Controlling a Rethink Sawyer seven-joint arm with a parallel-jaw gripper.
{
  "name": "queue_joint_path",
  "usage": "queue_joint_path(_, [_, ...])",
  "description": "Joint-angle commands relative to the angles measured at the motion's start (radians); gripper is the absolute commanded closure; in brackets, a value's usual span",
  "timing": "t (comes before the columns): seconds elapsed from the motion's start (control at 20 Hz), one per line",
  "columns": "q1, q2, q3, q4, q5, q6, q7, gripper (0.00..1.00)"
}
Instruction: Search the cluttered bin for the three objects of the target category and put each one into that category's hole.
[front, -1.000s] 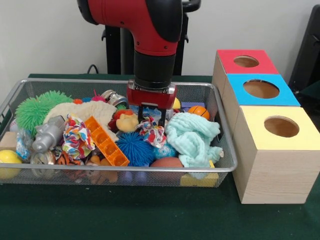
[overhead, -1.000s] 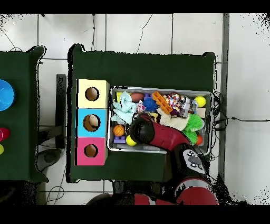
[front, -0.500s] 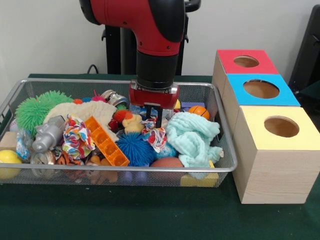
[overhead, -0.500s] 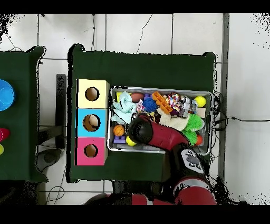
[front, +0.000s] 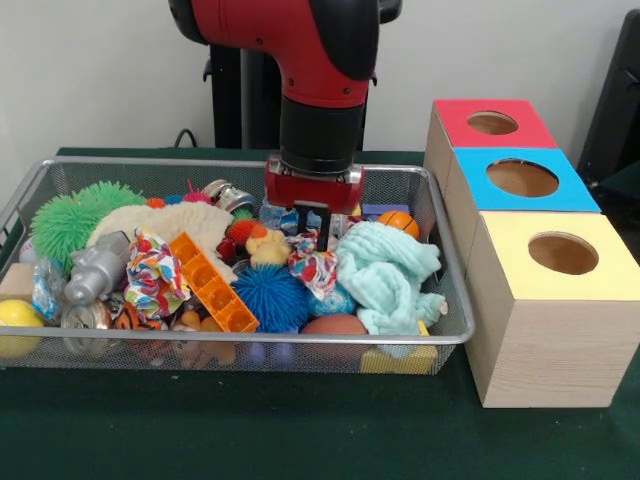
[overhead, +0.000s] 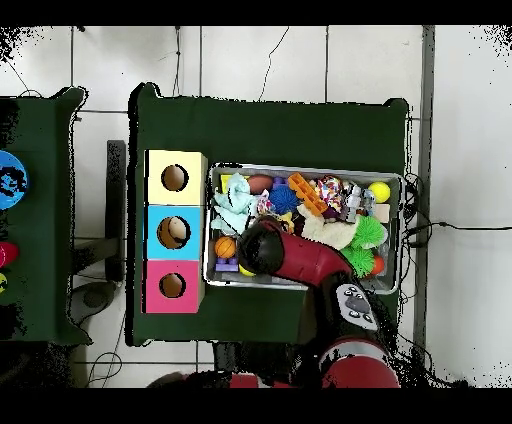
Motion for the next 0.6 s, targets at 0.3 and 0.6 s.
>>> queue_joint_path(0.3, [0.221,-0.259,-0.133,0.139,0.073,0.272,0.264,1.00])
queue_joint_path(0.6, [0.316,-0.307,-0.201,0.117,0.103,0.361,0.298,1.00])
